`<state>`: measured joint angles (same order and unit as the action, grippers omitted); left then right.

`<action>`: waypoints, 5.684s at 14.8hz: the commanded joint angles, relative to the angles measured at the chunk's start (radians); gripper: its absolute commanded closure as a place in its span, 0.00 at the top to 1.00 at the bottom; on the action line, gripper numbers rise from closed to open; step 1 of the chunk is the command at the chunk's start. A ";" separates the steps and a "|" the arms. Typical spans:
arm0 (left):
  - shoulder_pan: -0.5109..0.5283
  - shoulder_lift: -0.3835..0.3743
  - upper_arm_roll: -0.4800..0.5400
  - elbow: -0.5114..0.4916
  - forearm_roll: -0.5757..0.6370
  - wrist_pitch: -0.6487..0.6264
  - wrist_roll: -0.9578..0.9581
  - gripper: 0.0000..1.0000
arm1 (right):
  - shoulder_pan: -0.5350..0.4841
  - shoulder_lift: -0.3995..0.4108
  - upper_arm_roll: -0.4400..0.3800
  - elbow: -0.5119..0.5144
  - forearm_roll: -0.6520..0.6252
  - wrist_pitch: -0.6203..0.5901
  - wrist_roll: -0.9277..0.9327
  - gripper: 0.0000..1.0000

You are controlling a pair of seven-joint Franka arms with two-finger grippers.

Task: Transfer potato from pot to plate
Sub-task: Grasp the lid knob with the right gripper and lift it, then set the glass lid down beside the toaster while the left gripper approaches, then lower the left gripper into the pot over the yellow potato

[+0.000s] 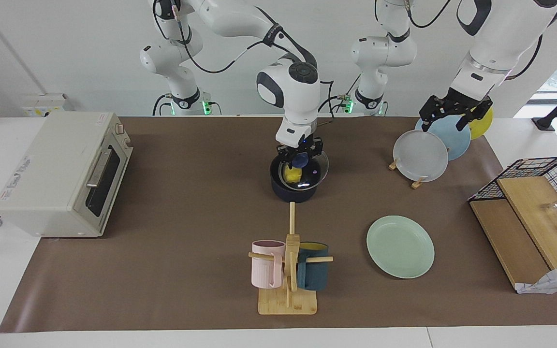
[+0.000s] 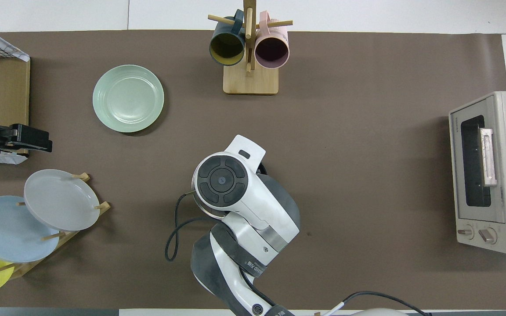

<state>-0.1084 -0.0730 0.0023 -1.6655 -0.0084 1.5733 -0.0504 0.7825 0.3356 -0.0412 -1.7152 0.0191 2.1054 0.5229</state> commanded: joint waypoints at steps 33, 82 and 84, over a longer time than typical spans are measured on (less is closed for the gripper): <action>-0.008 -0.013 0.001 -0.011 0.013 -0.002 -0.009 1.00 | -0.625 -0.093 -0.014 -0.293 -0.165 0.194 -0.731 0.71; -0.651 0.214 -0.013 -0.471 -0.148 0.754 -0.571 1.00 | -0.778 -0.366 0.066 -0.006 -0.057 -0.565 -0.495 1.00; -0.652 0.222 -0.013 -0.474 -0.148 0.764 -0.569 1.00 | -0.784 -0.366 0.063 -0.006 -0.054 -0.564 -0.489 1.00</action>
<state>-0.7413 0.1507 -0.0263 -2.1158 -0.1313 2.3026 -0.6507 0.0234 -0.0191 0.0096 -1.7109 -0.0304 1.5266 0.0122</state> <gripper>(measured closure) 0.000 0.000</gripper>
